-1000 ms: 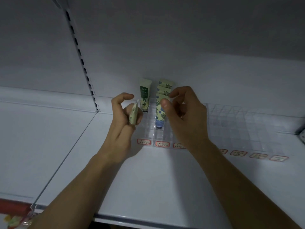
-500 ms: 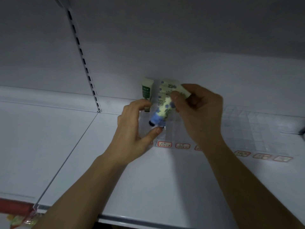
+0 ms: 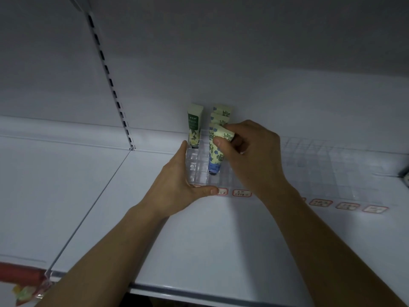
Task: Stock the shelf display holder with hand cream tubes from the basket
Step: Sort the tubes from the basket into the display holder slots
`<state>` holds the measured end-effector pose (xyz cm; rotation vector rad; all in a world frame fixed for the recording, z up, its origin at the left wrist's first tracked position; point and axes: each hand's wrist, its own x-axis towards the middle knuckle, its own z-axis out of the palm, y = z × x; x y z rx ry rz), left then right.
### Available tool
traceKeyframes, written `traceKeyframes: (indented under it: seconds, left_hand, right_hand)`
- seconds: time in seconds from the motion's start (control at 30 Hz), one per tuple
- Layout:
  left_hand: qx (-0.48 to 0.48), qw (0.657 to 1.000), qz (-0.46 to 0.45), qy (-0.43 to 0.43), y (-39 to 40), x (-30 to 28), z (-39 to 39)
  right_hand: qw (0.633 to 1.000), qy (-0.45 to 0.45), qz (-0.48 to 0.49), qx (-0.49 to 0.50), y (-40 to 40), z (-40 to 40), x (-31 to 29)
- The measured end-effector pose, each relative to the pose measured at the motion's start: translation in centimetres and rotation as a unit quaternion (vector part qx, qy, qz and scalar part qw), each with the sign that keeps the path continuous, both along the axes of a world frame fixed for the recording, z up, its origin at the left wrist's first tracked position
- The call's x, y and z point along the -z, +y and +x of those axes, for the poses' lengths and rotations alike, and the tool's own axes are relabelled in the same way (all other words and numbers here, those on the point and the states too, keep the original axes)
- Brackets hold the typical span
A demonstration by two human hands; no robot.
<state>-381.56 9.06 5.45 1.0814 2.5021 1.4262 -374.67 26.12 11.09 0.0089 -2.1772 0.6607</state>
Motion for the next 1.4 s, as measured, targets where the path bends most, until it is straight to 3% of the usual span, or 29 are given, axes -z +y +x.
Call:
traceKeyframes:
  seconds: [0.3, 0.67, 0.77, 0.87, 0.93, 1.2, 1.4]
  left_hand:
    - [-0.013, 1.000, 0.017, -0.004, 0.1, -1.2, 0.8]
    - [-0.026, 0.999, -0.021, 0.004, -0.3, -1.9, 1.8]
    - [-0.065, 0.990, -0.087, 0.089, -1.2, -2.1, 3.4]
    - [-0.092, 0.962, -0.172, 0.190, -2.7, -2.7, 6.0]
    - [-0.090, 0.946, -0.181, 0.255, -3.0, -3.4, 7.5]
    - [0.110, 0.932, -0.085, 0.334, 7.7, -4.5, 10.6]
    - [0.202, 0.930, -0.040, 0.305, 17.9, -6.1, 13.8]
  right_hand:
    - [0.994, -0.110, -0.003, 0.013, -0.4, -0.3, 0.2]
    - [0.984, -0.151, -0.099, -0.006, -0.9, 0.7, 0.3]
    - [0.964, -0.227, -0.133, -0.024, 0.3, 3.5, 0.2]
    - [0.974, -0.203, -0.105, -0.004, 3.3, 7.2, -0.1]
    - [0.979, -0.193, -0.067, 0.029, 5.9, 9.5, -0.6]
    - [0.939, -0.299, 0.063, 0.160, 14.4, 19.2, -2.7]
    - [0.915, -0.306, 0.112, 0.240, 19.6, 25.2, -5.1]
